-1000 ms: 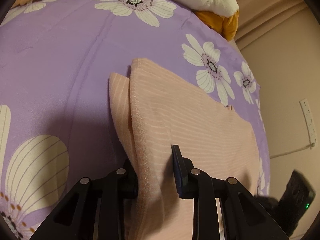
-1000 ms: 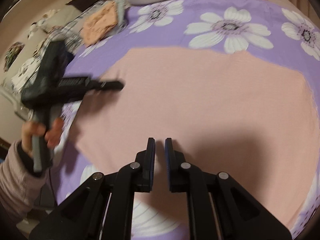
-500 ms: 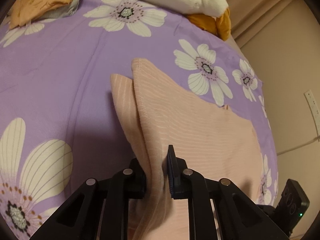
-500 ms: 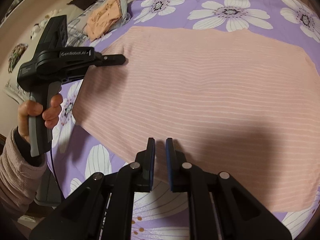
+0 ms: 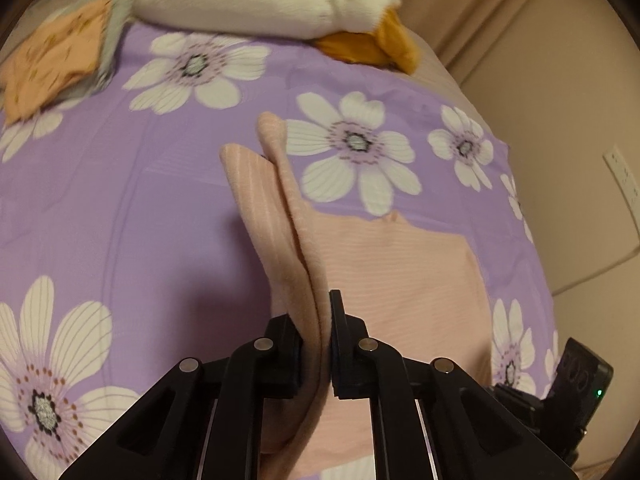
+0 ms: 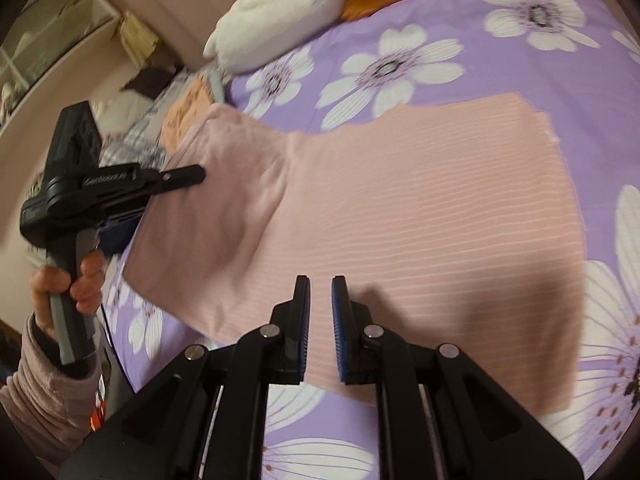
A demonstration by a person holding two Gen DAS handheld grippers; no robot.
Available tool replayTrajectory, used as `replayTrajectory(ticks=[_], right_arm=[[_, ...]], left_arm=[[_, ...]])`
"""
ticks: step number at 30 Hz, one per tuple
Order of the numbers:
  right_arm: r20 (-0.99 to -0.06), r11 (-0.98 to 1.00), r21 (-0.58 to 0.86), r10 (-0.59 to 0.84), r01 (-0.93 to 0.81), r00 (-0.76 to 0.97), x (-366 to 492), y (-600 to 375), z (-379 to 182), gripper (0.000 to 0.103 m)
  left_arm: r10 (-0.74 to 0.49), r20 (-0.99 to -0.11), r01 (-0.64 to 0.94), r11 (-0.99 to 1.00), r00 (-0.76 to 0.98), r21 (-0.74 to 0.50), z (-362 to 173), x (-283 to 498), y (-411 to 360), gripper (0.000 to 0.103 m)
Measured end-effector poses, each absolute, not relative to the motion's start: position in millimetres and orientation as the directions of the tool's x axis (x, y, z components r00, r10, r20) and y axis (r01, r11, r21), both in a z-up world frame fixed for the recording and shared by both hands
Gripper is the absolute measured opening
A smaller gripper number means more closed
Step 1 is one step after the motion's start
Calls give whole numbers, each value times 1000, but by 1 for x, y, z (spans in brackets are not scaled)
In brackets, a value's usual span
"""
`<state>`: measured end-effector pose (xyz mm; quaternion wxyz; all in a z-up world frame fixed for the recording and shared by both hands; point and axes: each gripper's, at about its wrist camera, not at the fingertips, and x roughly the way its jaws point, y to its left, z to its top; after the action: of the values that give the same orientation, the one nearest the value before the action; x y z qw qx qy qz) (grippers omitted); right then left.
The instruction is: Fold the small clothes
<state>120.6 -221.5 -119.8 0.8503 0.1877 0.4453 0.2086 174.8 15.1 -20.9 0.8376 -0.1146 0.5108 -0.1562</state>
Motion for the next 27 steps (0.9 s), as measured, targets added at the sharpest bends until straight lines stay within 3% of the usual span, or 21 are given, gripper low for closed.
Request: replayTrajectory(ticks=[12, 15, 16, 23, 27], right_arm=[[-595, 758, 649, 563, -71, 573, 114, -283, -132, 15], [-559, 699, 714, 593, -26, 580, 116, -297, -139, 31], [-547, 679, 734, 602, -12, 581, 118, -300, -141, 41], [-484, 593, 805, 659, -4, 576, 138, -305, -143, 48], [-485, 597, 801, 681, -33, 549, 160, -291, -139, 54]], left_arm=[[-310, -897, 258, 938, 317, -233, -63, 174, -97, 8], [-313, -917, 246, 936, 246, -254, -81, 172, -111, 9], [-315, -918, 250, 934, 242, -255, -82, 170, -114, 9], [-410, -879, 275, 898, 242, -343, -62, 155, -94, 9], [-384, -875, 270, 912, 296, -309, -53, 146, -65, 9]])
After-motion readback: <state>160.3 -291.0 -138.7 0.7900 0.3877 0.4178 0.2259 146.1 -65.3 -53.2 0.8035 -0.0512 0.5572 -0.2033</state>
